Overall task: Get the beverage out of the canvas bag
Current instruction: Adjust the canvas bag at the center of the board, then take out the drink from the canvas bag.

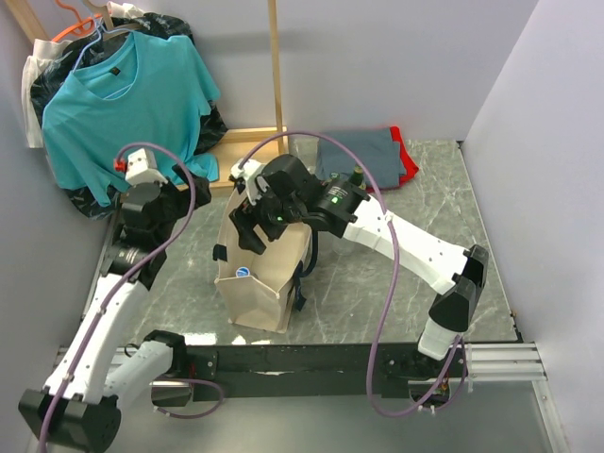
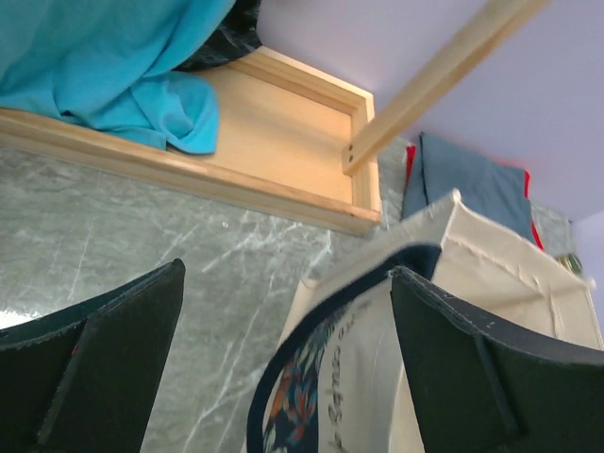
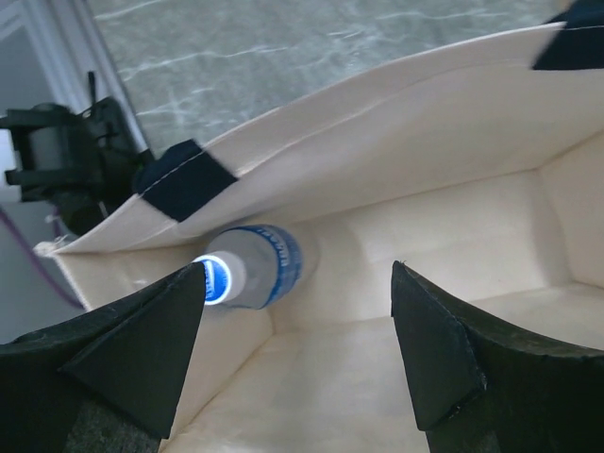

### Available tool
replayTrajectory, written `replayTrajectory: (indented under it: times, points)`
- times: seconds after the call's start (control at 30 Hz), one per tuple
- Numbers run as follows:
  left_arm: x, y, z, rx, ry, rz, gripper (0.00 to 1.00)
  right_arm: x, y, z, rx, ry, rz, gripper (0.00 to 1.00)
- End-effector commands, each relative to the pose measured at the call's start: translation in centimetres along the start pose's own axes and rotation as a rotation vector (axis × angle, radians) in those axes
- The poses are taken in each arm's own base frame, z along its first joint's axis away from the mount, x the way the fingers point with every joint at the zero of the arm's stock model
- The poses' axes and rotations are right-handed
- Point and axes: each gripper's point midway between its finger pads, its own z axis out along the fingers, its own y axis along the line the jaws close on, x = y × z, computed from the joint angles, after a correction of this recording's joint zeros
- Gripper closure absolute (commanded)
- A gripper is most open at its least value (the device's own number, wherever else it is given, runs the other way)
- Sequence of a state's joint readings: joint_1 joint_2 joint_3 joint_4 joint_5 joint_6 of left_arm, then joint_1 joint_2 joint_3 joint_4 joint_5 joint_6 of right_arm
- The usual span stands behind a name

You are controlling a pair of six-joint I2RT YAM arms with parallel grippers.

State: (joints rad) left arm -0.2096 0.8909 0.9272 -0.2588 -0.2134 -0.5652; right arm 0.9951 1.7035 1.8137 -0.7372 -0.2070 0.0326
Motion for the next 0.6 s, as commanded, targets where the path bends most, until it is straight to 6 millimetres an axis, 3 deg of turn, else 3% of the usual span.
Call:
replayTrajectory:
  times: [0.0, 0.17, 0.57]
  points:
    - [0.8, -0.3, -2.0, 0.073, 0.016, 0.041, 0.04, 0.6, 2.5, 0.5, -0.120, 0.025, 0.004, 0.14]
    - [1.4, 0.9, -2.5, 0.035, 0.010, 0.023, 0.04, 2.1, 3.5, 1.5, -0.132, 0.060, -0.008, 0.14]
    - [1.8, 1.5, -2.3, 0.013, 0.009, 0.022, 0.04, 4.4, 2.8, 4.7, -0.108, 0.114, 0.003, 0.14]
